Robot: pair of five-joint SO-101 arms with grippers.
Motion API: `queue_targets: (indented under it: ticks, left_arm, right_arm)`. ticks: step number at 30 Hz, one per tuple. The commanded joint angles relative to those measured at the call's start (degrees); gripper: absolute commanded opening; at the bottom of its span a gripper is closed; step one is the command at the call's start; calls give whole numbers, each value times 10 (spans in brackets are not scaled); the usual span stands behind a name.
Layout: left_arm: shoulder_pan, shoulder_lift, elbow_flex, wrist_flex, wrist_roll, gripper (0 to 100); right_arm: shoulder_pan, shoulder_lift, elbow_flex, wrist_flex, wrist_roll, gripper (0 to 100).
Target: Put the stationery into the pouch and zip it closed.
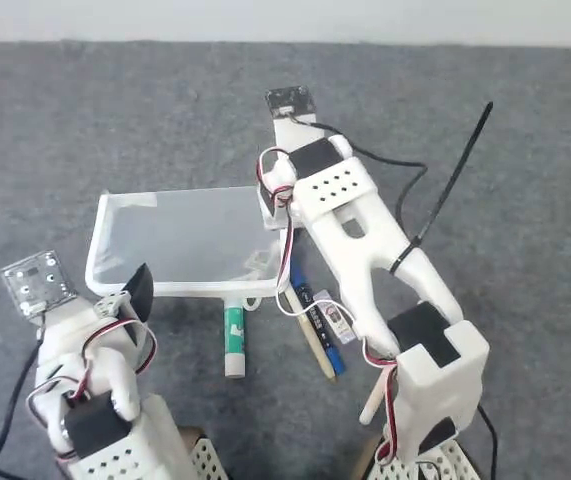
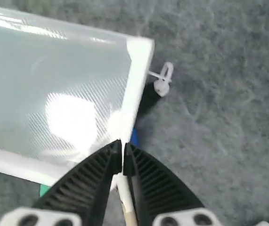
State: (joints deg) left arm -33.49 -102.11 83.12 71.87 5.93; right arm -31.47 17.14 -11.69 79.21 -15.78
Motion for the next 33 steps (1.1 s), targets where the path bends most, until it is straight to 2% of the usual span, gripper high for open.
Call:
queue_targets:
  ticks: [1, 5, 11, 21, 24, 30, 33]
  left_arm:
    - [-4, -1, -7, -16, 6, 338]
    - [-4, -1, -6, -16, 6, 338]
    - [-4, -1, -6, -16, 7, 338]
    - [-4, -1, -6, -16, 7, 338]
    - [-4, -1, -6, -16, 7, 338]
    - [-4, -1, -6, -16, 7, 338]
    - [-4, -1, -6, -16, 7, 338]
  right_arm:
    - [22, -46, 12, 7, 10, 7]
    - [26, -46, 58, -17, 11, 7]
    - [10, -32, 142, -136, 11, 7]
    - [-66, -21, 111, -219, 1, 10]
    - [-87, -13, 110, -239, -47, 16]
    - [-91, 6, 108, -238, -75, 161]
    - [-73, 8, 107, -240, -75, 160]
